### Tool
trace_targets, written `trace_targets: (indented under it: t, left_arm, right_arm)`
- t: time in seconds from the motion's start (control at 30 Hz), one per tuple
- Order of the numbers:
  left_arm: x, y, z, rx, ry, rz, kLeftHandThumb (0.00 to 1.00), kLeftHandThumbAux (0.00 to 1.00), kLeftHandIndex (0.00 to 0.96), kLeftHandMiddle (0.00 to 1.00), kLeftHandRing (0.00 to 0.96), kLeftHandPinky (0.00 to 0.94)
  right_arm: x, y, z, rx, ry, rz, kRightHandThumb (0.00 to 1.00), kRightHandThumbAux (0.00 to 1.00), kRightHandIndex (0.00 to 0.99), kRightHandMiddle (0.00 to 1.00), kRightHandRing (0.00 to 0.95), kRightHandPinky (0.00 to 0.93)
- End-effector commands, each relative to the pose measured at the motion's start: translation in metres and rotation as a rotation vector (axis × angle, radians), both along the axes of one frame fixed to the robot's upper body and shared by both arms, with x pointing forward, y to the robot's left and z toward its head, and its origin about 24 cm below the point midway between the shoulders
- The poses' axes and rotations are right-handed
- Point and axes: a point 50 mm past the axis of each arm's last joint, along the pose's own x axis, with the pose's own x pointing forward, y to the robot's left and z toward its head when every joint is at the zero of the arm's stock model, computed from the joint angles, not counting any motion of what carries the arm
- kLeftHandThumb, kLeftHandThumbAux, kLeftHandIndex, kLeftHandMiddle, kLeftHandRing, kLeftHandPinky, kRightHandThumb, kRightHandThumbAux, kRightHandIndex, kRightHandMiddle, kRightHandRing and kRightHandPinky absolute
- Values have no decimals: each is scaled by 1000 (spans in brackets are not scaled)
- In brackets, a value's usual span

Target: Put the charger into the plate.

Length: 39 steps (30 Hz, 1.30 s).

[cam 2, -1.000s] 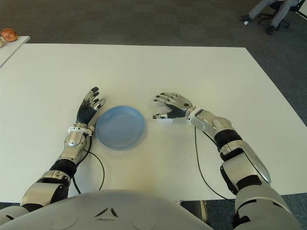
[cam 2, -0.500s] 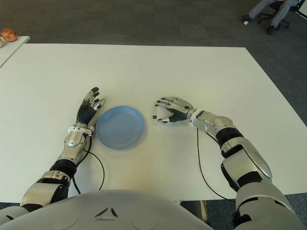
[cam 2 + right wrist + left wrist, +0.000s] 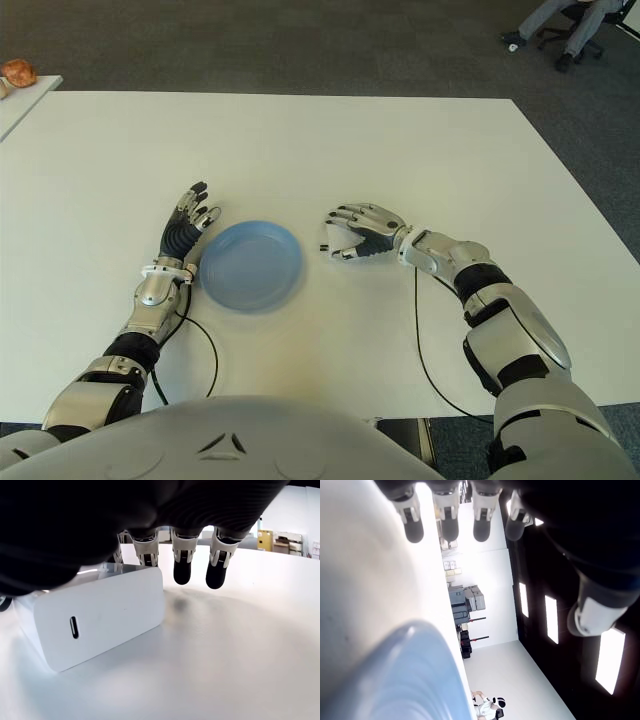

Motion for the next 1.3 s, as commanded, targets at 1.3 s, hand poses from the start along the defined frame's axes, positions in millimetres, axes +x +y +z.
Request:
trace_targets:
  t: [1.3]
  left_arm:
    - [-41,4,-40,12,207,-7,0,521,0,43,36,38]
  right_arm:
    - [-10,-16,-5,-57,28,-12,295,106,0,0,0,0]
